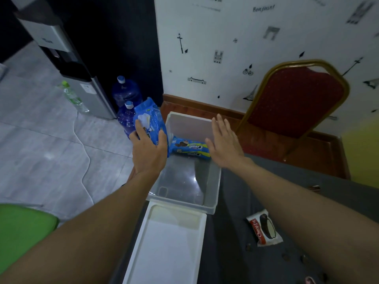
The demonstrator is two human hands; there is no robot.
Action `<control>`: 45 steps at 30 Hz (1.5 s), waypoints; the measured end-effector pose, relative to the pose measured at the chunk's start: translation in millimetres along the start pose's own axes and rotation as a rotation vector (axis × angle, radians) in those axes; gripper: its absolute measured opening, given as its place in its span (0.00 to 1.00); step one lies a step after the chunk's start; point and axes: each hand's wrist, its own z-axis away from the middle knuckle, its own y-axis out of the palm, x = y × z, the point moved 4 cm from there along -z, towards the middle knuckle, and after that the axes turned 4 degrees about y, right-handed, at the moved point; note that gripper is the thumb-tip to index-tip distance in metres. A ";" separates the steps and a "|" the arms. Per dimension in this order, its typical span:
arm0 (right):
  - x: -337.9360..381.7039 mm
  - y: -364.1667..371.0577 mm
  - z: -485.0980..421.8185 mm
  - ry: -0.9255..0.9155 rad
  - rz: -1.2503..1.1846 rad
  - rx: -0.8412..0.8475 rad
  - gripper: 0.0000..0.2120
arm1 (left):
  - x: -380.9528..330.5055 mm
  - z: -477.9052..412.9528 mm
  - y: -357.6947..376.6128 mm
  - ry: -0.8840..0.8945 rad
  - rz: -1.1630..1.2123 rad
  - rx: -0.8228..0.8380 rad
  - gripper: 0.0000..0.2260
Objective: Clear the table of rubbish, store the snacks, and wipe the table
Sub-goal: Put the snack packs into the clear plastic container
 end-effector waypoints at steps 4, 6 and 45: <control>0.6 2.7 -2.7 -0.013 -0.034 0.048 0.31 | -9.8 2.0 -5.5 0.228 -0.123 -0.071 0.35; -0.9 2.3 -2.0 -0.014 -0.035 0.062 0.31 | -14.9 1.6 -7.1 0.383 -0.205 -0.052 0.36; 4.2 4.3 -4.1 0.047 -0.029 0.038 0.31 | 23.1 4.2 112.0 0.761 -1.033 0.955 0.43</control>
